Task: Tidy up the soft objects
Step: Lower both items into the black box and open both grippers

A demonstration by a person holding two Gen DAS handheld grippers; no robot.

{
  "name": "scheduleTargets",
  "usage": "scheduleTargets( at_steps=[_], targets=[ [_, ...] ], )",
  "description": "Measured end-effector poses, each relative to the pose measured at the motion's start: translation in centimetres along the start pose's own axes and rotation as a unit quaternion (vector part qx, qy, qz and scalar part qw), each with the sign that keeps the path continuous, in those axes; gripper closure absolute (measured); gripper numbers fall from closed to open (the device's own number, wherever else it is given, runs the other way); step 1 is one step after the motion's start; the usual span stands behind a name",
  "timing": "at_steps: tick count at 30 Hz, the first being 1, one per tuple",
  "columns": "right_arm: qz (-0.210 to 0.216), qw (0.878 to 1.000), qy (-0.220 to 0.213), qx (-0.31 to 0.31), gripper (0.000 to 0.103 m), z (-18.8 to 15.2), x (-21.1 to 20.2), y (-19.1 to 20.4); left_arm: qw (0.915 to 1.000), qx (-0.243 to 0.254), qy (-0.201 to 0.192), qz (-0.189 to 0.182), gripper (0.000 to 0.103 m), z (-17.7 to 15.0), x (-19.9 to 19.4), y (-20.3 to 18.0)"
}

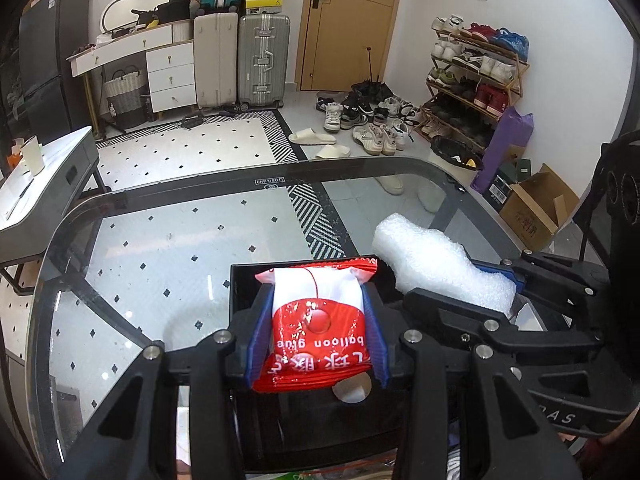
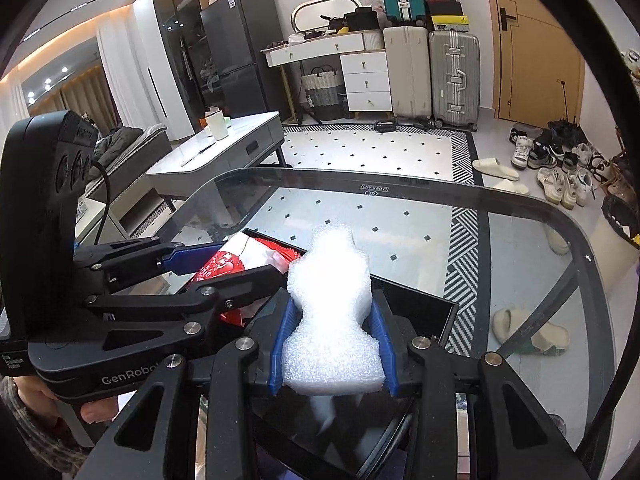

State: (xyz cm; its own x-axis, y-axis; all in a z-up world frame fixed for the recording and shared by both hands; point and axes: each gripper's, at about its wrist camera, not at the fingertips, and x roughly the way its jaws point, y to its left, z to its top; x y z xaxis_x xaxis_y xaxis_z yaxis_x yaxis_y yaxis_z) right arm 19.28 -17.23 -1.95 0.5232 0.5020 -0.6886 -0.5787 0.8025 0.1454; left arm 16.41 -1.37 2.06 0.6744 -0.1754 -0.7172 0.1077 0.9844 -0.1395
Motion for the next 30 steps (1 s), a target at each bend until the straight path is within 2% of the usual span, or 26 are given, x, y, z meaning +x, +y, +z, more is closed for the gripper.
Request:
scheduleTargets(
  at_steps=[6,11,16,19,21,24,26,30],
  targets=[
    [0.008,1.000,0.014,-0.004,0.065,-0.4,1.0,0.3,0.9999,0.006,0.013,0.000,0.062,-0.7,0.5,-0.2],
    [0.014,1.000,0.014,-0.004,0.054,-0.6,0.9,0.2,0.9998,0.006,0.019,-0.006,0.062,-1.1,0.4,0.0],
    [0.015,1.000,0.010,0.005,0.052,-0.5,0.1,-0.1,0.9998,0.004,0.015,-0.012,0.059,-1.4,-0.3,0.2],
    [0.013,1.000,0.003,0.008,0.046,-0.6,-0.7,-0.2,0.9998,0.005,0.015,-0.015,0.050,-1.4,-0.6,0.4],
    [0.014,1.000,-0.001,0.006,0.038,-0.6,-1.3,-0.2,0.9998,0.006,0.013,-0.014,0.043,-1.5,-0.9,0.3],
    [0.011,1.000,-0.007,-0.001,0.027,-1.0,-2.6,-0.3,0.9998,0.007,0.013,-0.013,0.041,-1.8,-1.4,0.3],
    [0.009,1.000,-0.011,0.000,0.019,-1.3,-3.3,-0.5,0.9998,0.008,0.011,-0.012,0.035,-1.9,-1.8,0.1],
    [0.001,1.000,-0.013,0.002,0.014,-1.9,-4.4,-1.0,0.9998,0.007,0.007,-0.015,0.027,-2.3,-2.8,0.1]
  ],
)
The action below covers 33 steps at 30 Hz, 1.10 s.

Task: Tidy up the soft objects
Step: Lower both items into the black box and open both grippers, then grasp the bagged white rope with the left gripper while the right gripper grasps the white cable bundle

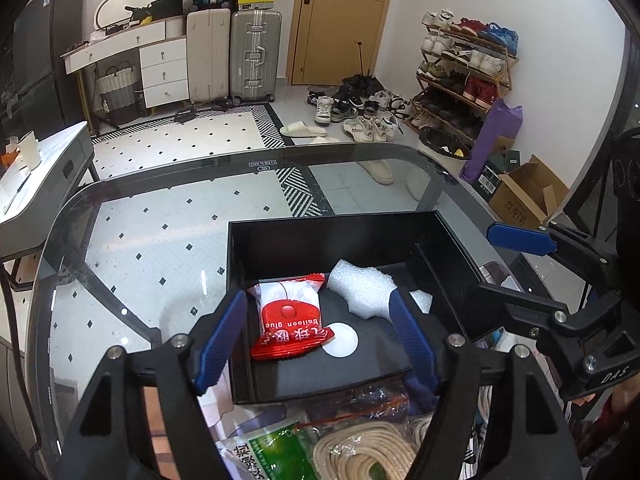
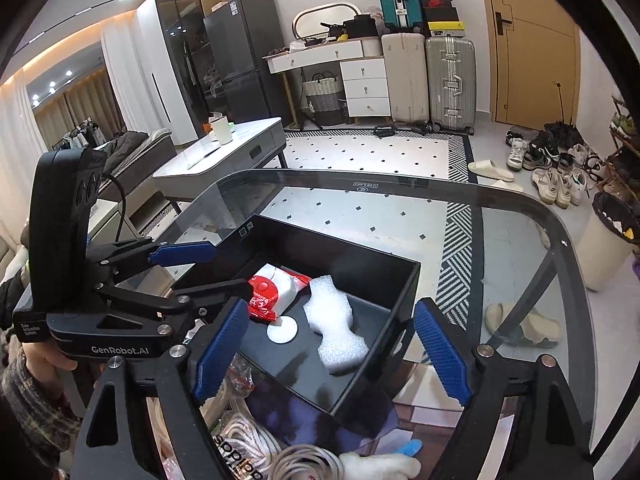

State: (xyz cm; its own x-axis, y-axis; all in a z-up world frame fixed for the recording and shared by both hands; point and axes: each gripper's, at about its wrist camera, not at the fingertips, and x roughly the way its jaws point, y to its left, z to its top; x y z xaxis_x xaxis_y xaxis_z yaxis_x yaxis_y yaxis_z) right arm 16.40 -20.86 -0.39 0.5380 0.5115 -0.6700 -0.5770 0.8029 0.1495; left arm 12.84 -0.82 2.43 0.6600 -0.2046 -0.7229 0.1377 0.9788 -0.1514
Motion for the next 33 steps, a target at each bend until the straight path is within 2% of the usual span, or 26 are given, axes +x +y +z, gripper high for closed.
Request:
scheduleTargets(
  at_steps=[2,5,11,13,18,21,33],
  targets=[
    [-0.002,1.000,0.000,0.004,0.011,-0.6,-0.6,-0.3,1.0000,0.001,0.000,0.003,0.026,-0.2,-0.4,-0.1],
    [-0.003,1.000,0.002,0.011,0.008,-1.1,-1.3,-0.7,1.0000,0.000,-0.002,0.002,0.016,-0.5,-0.9,-0.2],
    [-0.014,1.000,0.007,0.014,0.003,-2.2,-2.6,-0.7,1.0000,-0.005,-0.006,0.001,0.012,-1.3,-1.8,-0.3],
    [-0.016,1.000,0.011,0.011,0.001,-2.6,-2.9,-0.5,1.0000,-0.002,-0.007,0.002,0.005,-1.6,-2.2,-0.4],
    [-0.021,1.000,0.016,0.009,0.001,-3.6,-3.6,-0.1,1.0000,-0.004,-0.007,0.003,0.004,-2.4,-3.0,-0.3],
    [-0.024,0.999,0.020,0.015,0.001,-4.5,-4.2,0.0,1.0000,-0.005,-0.005,0.004,0.000,-2.9,-3.3,-0.4],
    [-0.031,0.998,0.037,0.051,0.001,-7.1,-6.1,0.7,1.0000,0.006,0.006,0.003,0.000,-5.3,-4.6,-1.5]
  ],
)
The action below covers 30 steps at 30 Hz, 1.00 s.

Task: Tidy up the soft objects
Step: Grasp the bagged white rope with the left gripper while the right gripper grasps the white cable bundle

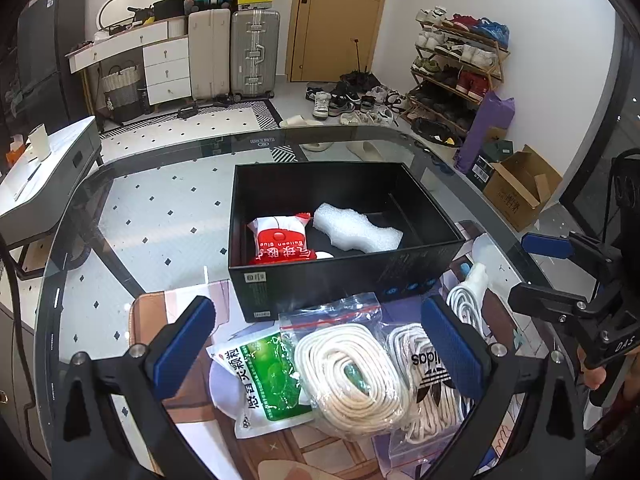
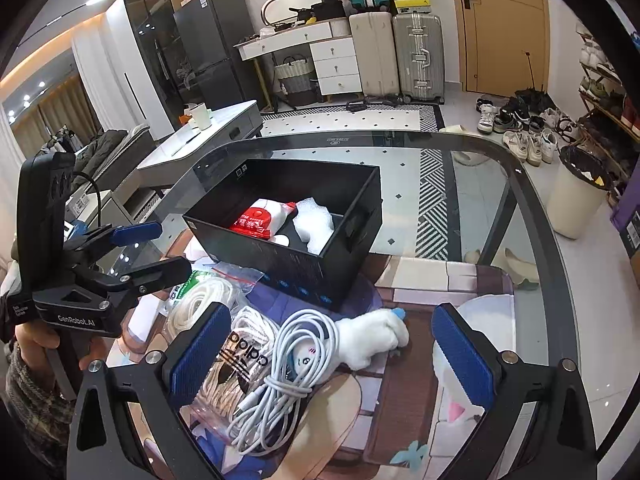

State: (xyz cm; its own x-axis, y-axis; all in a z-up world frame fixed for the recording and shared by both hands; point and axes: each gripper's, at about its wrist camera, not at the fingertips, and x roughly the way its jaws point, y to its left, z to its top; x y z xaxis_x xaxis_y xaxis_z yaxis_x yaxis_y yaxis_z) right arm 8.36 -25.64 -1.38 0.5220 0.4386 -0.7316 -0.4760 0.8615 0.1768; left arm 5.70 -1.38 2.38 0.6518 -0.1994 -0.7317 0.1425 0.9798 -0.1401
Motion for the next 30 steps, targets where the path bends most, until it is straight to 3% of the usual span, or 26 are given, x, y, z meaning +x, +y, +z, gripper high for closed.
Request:
scheduleTargets(
  at_steps=[12,30],
  targets=[
    [0.006,1.000,0.011,0.020,0.001,-2.4,-1.0,0.5,1.0000,-0.006,0.004,-0.004,0.000,-1.9,-0.5,-0.8],
    [0.030,0.997,0.047,0.062,0.001,-4.8,1.4,1.3,0.9992,0.005,0.038,0.000,0.000,-3.6,1.6,-1.7]
  ],
)
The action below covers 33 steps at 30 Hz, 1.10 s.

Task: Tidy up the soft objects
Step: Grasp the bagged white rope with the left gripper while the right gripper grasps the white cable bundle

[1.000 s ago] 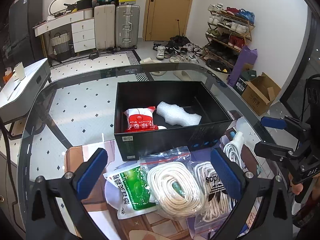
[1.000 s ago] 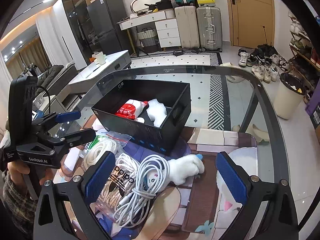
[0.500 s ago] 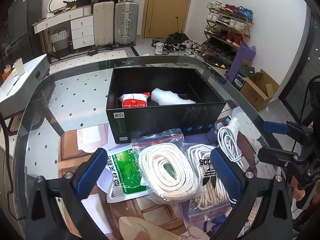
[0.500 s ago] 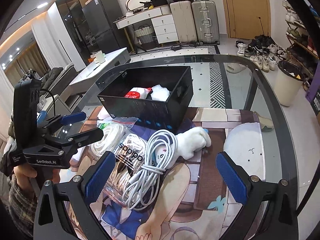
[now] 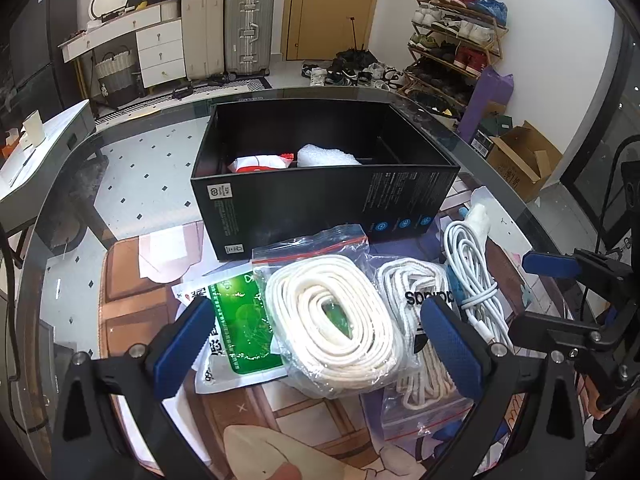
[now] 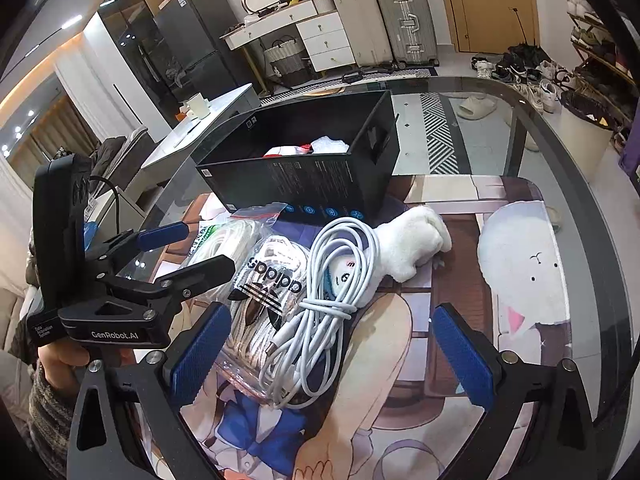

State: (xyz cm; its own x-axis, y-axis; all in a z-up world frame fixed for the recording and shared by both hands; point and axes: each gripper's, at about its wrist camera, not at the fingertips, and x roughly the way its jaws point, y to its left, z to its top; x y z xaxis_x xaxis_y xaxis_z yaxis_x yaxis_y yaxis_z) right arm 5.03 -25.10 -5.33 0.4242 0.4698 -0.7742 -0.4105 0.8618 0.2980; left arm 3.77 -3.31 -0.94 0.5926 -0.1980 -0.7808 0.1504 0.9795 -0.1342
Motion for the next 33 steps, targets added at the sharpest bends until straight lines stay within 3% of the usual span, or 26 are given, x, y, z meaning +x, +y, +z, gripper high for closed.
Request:
scheduleTargets(
  at_steps=[14,19,33],
  targets=[
    [-0.001,1.000,0.016,0.017,0.001,-0.4,2.1,-0.6,0.9996,-0.023,0.010,-0.009,0.003,-0.8,1.7,0.3],
    [-0.002,1.000,0.020,0.020,0.008,-0.5,2.6,-0.5,0.9991,-0.036,0.011,-0.021,0.019,-0.7,1.7,0.9],
    [-0.007,0.999,0.030,0.032,0.027,-0.3,3.1,-0.5,0.9982,-0.039,0.014,-0.043,0.047,-1.4,1.1,1.0]
  ],
)
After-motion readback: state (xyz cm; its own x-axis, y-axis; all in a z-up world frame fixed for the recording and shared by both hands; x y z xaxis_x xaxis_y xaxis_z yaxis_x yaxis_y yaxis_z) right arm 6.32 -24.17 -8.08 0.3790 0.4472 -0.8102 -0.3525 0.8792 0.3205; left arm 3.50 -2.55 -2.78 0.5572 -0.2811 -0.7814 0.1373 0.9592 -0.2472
